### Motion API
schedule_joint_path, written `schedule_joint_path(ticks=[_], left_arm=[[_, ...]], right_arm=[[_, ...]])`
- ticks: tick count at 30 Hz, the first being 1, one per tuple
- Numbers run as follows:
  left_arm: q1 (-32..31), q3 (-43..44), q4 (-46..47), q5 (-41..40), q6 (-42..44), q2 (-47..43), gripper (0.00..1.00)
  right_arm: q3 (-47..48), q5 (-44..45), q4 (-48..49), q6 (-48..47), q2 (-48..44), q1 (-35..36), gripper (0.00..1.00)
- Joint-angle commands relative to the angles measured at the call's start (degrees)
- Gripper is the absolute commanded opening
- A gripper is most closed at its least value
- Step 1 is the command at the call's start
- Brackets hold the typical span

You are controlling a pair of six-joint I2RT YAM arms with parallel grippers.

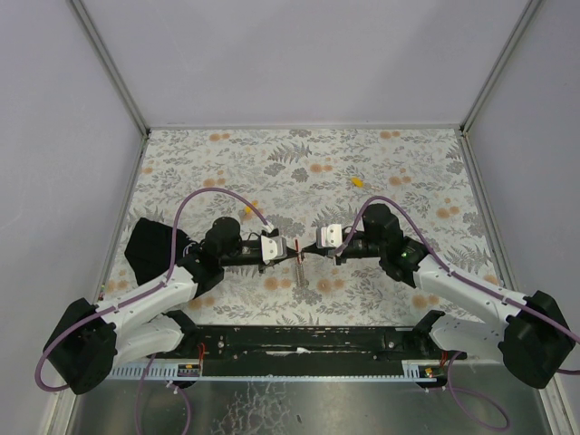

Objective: Put the keys on the keyring

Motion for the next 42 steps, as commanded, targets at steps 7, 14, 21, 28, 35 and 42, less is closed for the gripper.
schedule_joint_path(ticks=[7,14,21,28,35,42], left_arm=[[0.0,1.6,-1.0,1.8,0.8,-0.1,0.00],[0.0,1.6,-1.1,1.3,0.6,-0.2,0.00],[0.0,1.7,-1.2,1.1,0.6,0.0,0.00],[0.0,1.7,-1.2,1.4,0.7,0.1,0.00],[0.0,1.7,-1.1,1.9,0.9,0.2,0.00],[0.0,1.8,-1.3,1.7,1.0,0.4,0.00]], right_arm=[[3.3,-1.7,0.1,-1.2,0.9,0.0,0.00],[3.7,-1.9,-1.1,-1.5,0.5,0.1,0.00],[3.3,-1.6,-1.8,-1.6,-1.2,0.1,0.00],[3.9,-2.5,-2.6,-2.1,0.2,0.1,0.00],[4.1,-2.1,-2.3,-2.0,0.7,0.1,0.00],[2.7,-0.7,-0.2,-1.2,-0.9,0.1,0.00]])
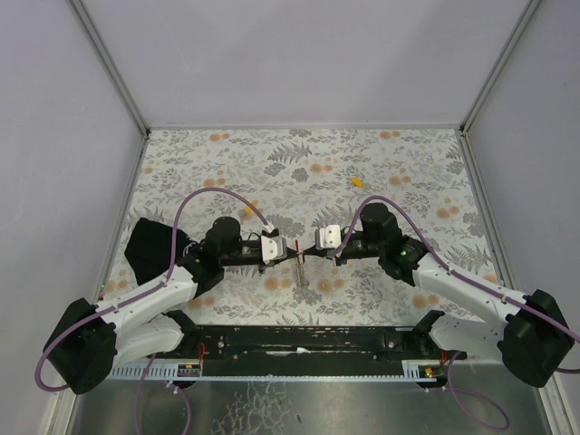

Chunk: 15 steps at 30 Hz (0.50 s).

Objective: Put the keys on the keyring

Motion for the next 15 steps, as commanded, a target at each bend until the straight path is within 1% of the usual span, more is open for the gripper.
schedule_joint_path(ticks=[1,15], left_arm=[[0.0,1.6,-0.8,1.1,1.0,0.5,0.00],[0.0,1.6,-1.2,1.2,1.2,0.2,0.00]], right_arm=[[1.7,0.3,3.1,0.3,-1.7,0.1,0.00],[2.5,-0.2,2.1,0.2,-0.3,0.1,0.00]])
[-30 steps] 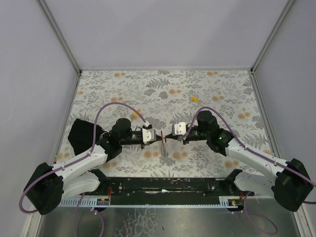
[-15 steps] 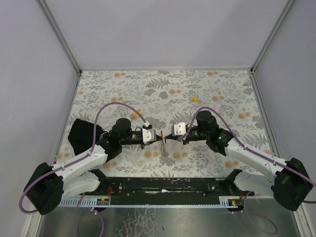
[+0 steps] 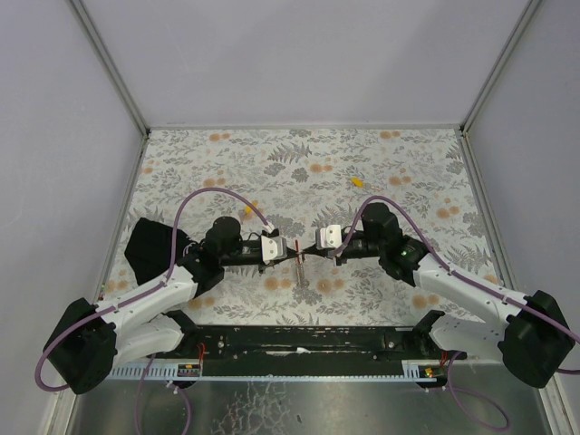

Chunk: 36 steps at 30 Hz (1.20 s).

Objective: Put the keys on the keyring

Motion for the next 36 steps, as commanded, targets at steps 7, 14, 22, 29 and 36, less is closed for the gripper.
schedule_joint_path(ticks=[7,14,22,29,36], left_arm=[[0.0,1.6,-0.9,1.5,0.9,0.3,0.00],[0.0,1.6,-1.1,2.0,1.1,0.3,0.00],[0.0,1.5,-1.3,1.5,1.1,0.2,0.00],[0.0,1.5,-1.5,1.3,1.2,0.4,0.00],[0.0,1.5,-1.4,1.3,1.3,0.2,0.00]], right_arm=[[2.7,-0.2,0.8,0.0,0.6,0.1,0.00],[3.2,-0.5,0.4,-0.1,1.0,0.0,0.00],[2.4,0.5,1.2,0.3,-0.7,0.0,0.00],[1.8,0.7,1.7,0.8,-2.1,0.0,0.00],[2.6,-0.1,0.7,0.5,-0.5,0.1,0.00]])
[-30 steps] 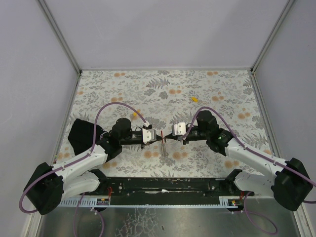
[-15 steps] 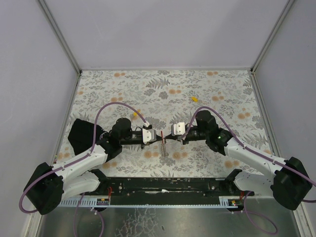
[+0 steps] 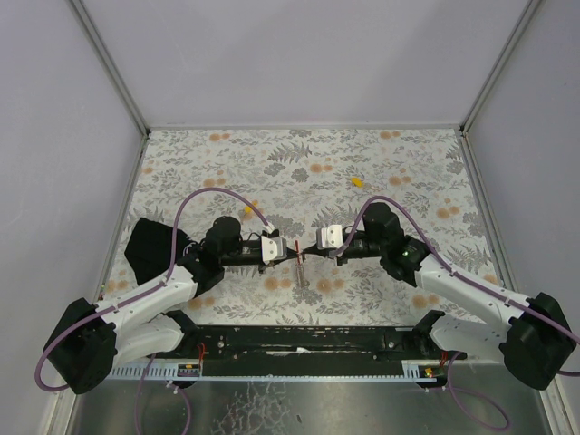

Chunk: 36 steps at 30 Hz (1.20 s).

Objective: Put the keys on the keyring

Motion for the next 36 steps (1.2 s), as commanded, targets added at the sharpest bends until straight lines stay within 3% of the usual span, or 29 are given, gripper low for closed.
schedule_joint_path(ticks=[1,36], left_arm=[[0.0,1.4,-1.1,0.8,1.1,0.3,0.00],[0.0,1.2,-1.0,0.3,1.2,0.3,0.00]], right_arm=[[2.5,-0.2,1.2,0.3,0.5,0.1,0.00],[2.4,-0.3,1.1,0.9,0.7,0.0,0.00]])
